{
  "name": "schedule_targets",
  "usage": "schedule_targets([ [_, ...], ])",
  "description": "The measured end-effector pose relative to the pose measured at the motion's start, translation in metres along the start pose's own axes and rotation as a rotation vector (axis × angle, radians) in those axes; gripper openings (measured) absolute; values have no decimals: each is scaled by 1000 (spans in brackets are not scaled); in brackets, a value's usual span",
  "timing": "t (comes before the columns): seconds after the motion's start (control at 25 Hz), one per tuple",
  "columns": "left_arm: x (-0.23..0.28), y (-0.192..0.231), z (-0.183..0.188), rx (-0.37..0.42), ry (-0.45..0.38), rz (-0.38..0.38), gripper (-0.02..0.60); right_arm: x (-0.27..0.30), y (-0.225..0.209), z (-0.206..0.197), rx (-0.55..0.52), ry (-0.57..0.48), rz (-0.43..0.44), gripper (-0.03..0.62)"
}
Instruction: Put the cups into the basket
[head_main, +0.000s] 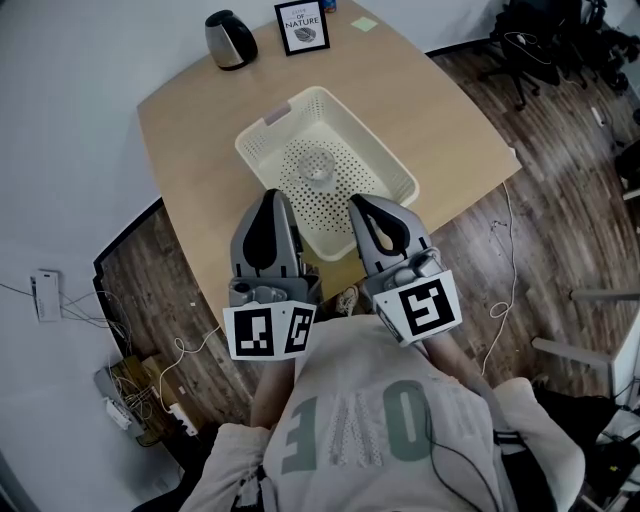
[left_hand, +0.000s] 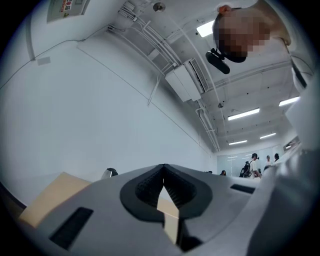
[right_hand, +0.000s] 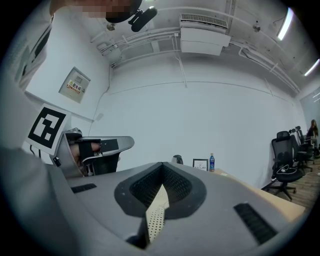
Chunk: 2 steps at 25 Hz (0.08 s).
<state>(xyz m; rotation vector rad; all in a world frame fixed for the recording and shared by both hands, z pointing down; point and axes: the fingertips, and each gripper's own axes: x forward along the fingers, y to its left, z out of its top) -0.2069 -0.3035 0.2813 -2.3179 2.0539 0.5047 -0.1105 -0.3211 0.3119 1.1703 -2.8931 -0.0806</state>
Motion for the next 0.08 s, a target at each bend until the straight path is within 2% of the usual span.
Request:
schedule_targets([
  [0.08, 1, 0, -2, 29, 10, 4, 8, 0, 1, -1, 0, 2, 2, -2],
])
